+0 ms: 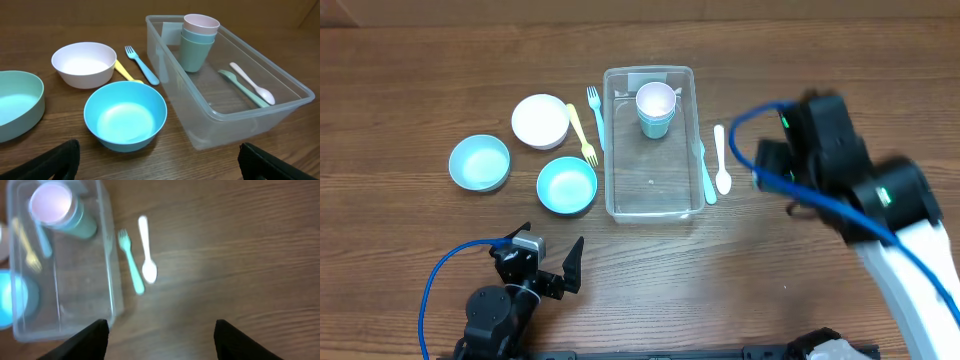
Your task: Pack container
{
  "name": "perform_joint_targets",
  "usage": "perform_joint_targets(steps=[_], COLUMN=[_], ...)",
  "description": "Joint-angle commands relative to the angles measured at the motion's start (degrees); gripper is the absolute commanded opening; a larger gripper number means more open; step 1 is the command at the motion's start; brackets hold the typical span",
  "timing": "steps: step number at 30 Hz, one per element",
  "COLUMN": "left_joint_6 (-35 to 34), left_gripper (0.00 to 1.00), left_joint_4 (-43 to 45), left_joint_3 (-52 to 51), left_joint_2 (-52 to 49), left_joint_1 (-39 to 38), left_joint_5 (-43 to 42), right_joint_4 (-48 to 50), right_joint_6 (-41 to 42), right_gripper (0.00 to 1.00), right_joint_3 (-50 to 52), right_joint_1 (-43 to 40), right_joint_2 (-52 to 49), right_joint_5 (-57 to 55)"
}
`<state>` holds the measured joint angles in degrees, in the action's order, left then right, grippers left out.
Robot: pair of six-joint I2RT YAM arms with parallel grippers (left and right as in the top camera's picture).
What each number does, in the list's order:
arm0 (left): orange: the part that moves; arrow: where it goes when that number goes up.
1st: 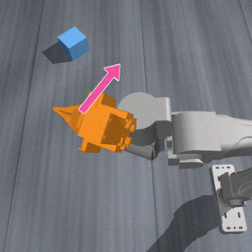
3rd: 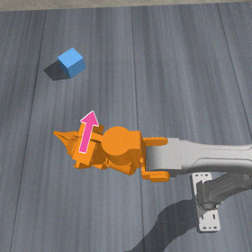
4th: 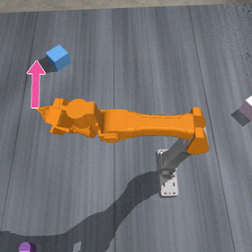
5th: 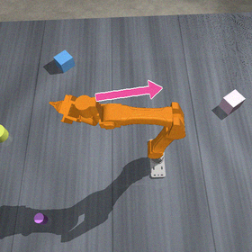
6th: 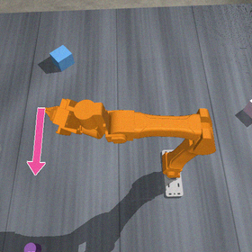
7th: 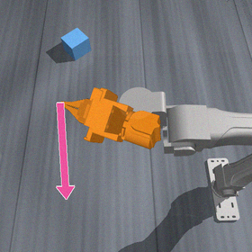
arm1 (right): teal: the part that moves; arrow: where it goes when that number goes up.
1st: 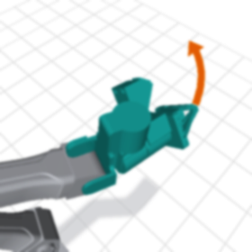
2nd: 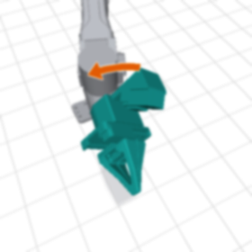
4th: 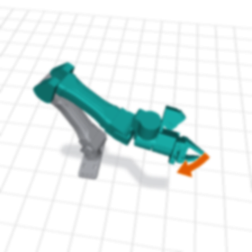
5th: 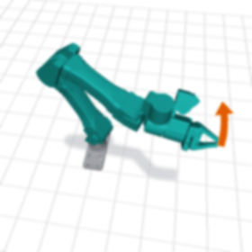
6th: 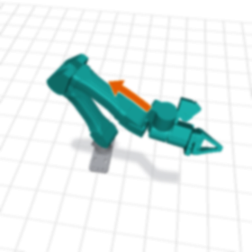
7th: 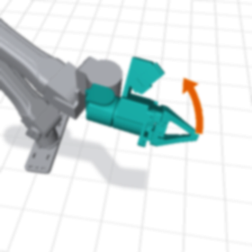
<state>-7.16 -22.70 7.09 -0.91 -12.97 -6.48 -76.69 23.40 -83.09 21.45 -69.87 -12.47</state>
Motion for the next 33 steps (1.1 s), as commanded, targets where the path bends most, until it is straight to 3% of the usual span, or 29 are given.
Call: perform_joint_targets(steps=[1, 3, 6, 31, 33], left_joint_6=[-0.59, -0.59, -0.59, -0.66, -3.48], left_gripper=[1.00, 1.00, 1.00, 1.00, 1.00], left_joint_4=[0.04, 0.04, 0.04, 0.22, 0.48], left_joint_3=[-0.42, -0.42, -0.42, -0.42, -0.42], left_joint_2=[0.26, 0.26, 0.26, 0.26, 0.26], left_joint_1=[0.31, 0.31, 0.31, 0.31, 0.31], left_joint_5=[-0.61, -0.61, -0.61, 0.44, -0.63], right_joint_4=[0.96, 0.50, 0.22, -0.17, -0.17], right_joint_6=[-4.83, -4.79, -4.76, -4.76, -4.76], right_gripper=[0.79, 1.00, 1.00, 1.00, 1.00], right_joint_3=[6.10, 6.82, 6.82, 6.82, 6.82], right_joint_1=[-0.11, -0.11, -0.11, -0.11, -0.11], right_joint_2=[11.82, 17.11, 20.74, 20.68, 20.68], right_joint_5=[8.35, 8.96, 8.98, 9.38, 9.38])
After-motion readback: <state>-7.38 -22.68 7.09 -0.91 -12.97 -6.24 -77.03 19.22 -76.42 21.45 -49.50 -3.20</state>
